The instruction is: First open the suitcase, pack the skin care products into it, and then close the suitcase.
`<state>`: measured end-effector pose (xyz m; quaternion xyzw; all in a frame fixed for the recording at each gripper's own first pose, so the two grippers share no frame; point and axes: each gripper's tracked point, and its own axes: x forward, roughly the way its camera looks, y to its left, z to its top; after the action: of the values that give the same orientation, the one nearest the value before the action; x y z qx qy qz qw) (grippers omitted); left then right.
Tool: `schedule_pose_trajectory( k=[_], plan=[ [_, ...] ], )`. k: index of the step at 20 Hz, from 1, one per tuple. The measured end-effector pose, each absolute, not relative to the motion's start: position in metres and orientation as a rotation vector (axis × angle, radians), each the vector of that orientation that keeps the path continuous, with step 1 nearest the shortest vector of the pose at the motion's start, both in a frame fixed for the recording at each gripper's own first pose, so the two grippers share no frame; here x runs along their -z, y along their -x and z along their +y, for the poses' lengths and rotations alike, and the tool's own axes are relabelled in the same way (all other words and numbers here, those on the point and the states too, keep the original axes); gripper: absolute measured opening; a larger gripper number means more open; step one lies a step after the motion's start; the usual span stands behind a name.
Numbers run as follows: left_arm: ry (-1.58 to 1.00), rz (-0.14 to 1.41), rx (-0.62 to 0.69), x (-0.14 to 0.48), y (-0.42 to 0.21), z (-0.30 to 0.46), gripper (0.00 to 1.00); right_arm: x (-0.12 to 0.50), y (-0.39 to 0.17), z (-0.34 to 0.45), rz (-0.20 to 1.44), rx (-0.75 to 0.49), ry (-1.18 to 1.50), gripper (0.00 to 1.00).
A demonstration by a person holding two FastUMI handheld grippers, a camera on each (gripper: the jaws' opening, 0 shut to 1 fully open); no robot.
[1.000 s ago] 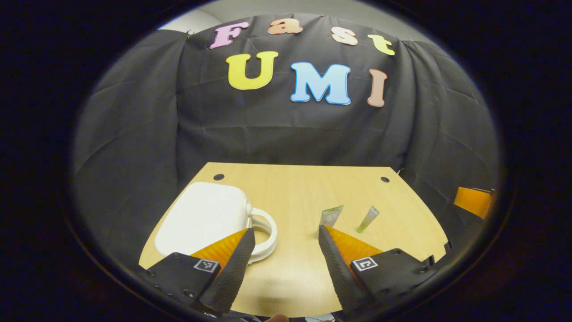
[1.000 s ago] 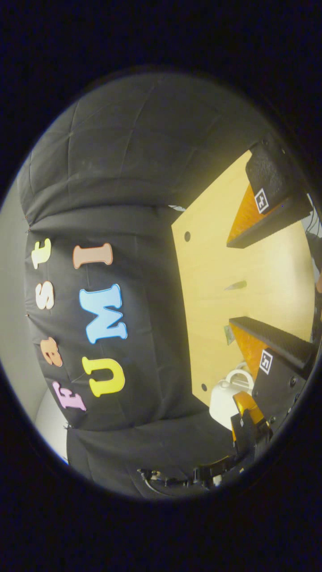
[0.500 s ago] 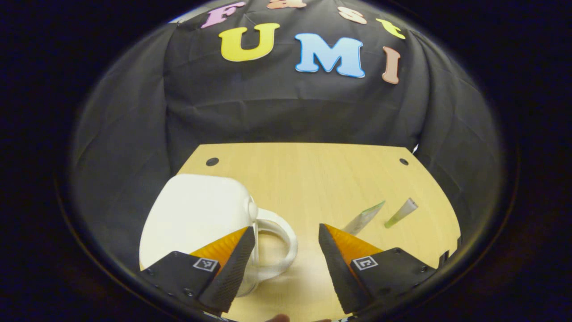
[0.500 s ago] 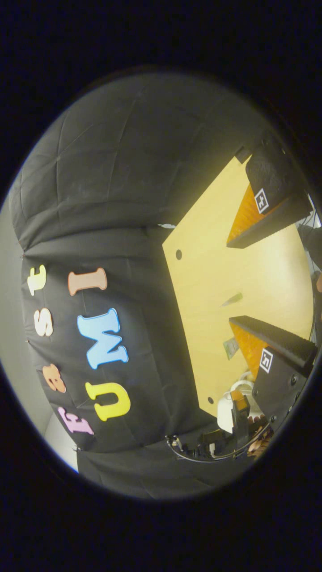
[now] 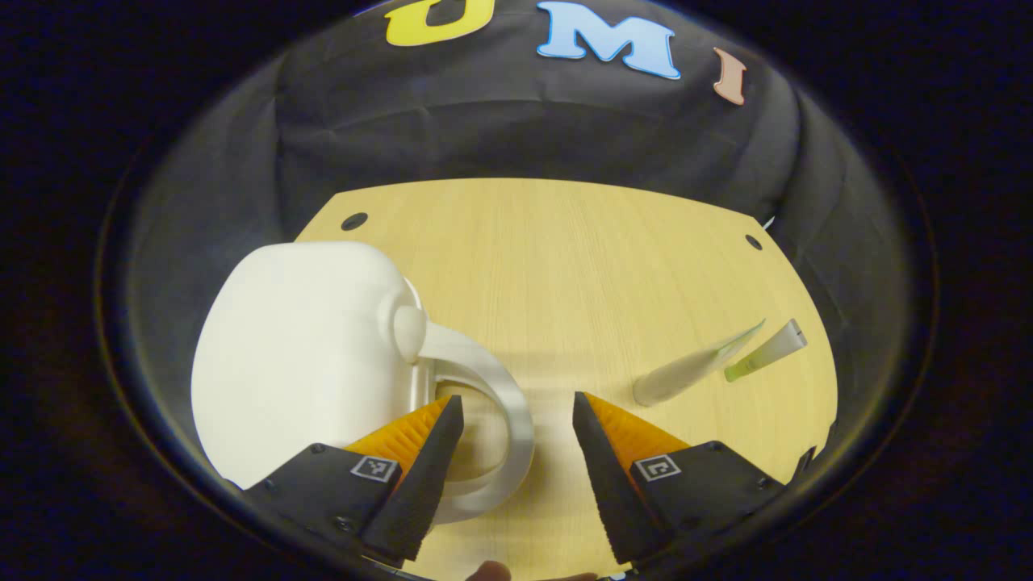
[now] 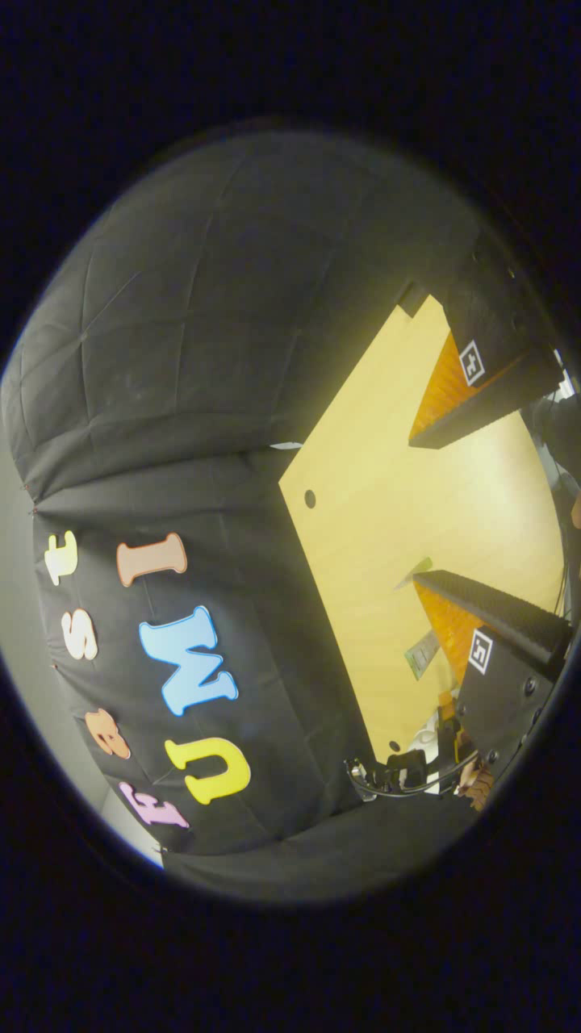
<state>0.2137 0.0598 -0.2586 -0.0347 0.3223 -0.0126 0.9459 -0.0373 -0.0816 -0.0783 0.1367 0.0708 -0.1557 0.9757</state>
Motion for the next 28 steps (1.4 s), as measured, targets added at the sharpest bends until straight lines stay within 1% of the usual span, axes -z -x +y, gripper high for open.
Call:
schedule_pose_trajectory(
  k=[1, 2, 3, 6, 7, 8, 9, 10, 11, 12, 13, 14, 15, 17, 19, 20, 23, 26, 27, 28],
  plan=[
    [0.073, 0.668, 0.049, 0.263, -0.215, 0.052, 0.88, 0.08, 0.038, -0.082, 0.146, 0.315, -0.293, 0.92],
    [0.086, 0.7, 0.071, 0.273, -0.212, 0.045, 0.88, 0.084, 0.038, -0.083, 0.151, 0.316, -0.306, 0.92],
    [0.093, 0.732, 0.053, 0.282, -0.208, 0.044, 0.88, 0.086, 0.04, -0.084, 0.154, 0.318, -0.312, 0.92],
    [0.116, 0.763, -0.025, 0.302, -0.217, 0.072, 0.73, 0.095, 0.043, -0.083, 0.164, 0.321, -0.318, 0.92],
    [0.128, 0.791, -0.043, 0.308, -0.216, 0.08, 0.52, 0.098, 0.042, -0.082, 0.173, 0.319, -0.319, 0.92],
    [0.155, 0.833, -0.043, 0.313, -0.212, 0.082, 0.4, 0.102, 0.041, -0.08, 0.182, 0.314, -0.32, 0.92],
    [0.173, 0.837, -0.035, 0.313, -0.21, 0.083, 0.34, 0.104, 0.039, -0.076, 0.19, 0.304, -0.32, 0.92],
    [0.178, 0.836, -0.033, 0.313, -0.208, 0.083, 0.34, 0.108, 0.038, -0.072, 0.198, 0.292, -0.32, 0.92],
    [0.163, 0.826, -0.023, 0.309, -0.206, 0.085, 0.25, 0.109, 0.038, -0.068, 0.204, 0.279, -0.32, 0.92],
    [0.147, 0.813, -0.012, 0.303, -0.206, 0.087, 0.29, 0.109, 0.037, -0.066, 0.203, 0.271, -0.318, 0.91],
    [0.129, 0.796, -0.007, 0.296, -0.204, 0.092, 0.23, 0.108, 0.037, -0.065, 0.202, 0.266, -0.314, 0.91],
    [0.102, 0.778, 0.002, 0.284, -0.205, 0.094, 0.23, 0.109, 0.035, -0.065, 0.201, 0.262, -0.308, 0.91],
    [0.065, 0.752, 0.022, 0.269, -0.205, 0.095, 0.17, 0.108, 0.035, -0.065, 0.199, 0.261, -0.303, 0.91],
    [0.006, 0.725, 0.046, 0.239, -0.201, 0.102, 0.17, 0.108, 0.032, -0.067, 0.2, 0.262, -0.305, 0.91],
    [0.045, 0.721, 0.072, 0.214, -0.191, 0.102, 0.17, 0.111, 0.028, -0.066, 0.207, 0.256, -0.318, 0.91],
    [0.084, 0.718, 0.103, 0.212, -0.171, 0.094, 0.17, 0.112, 0.026, -0.065, 0.21, 0.252, -0.327, 0.91],
    [0.155, 0.701, 0.176, 0.188, -0.152, 0.072, 0.17, 0.11, 0.021, -0.06, 0.209, 0.235, -0.341, 0.91],
    [0.168, 0.665, 0.197, 0.15, -0.143, 0.084, 0.16, 0.108, 0.017, -0.058, 0.203, 0.228, -0.321, 0.91],
    [0.157, 0.653, 0.207, 0.135, -0.14, 0.092, 0.13, 0.108, 0.016, -0.057, 0.205, 0.227, -0.317, 0.91],
    [0.143, 0.64, 0.212, 0.121, -0.137, 0.1, 0.17, 0.11, 0.016, -0.057, 0.207, 0.227, -0.316, 0.91]
  ],
)
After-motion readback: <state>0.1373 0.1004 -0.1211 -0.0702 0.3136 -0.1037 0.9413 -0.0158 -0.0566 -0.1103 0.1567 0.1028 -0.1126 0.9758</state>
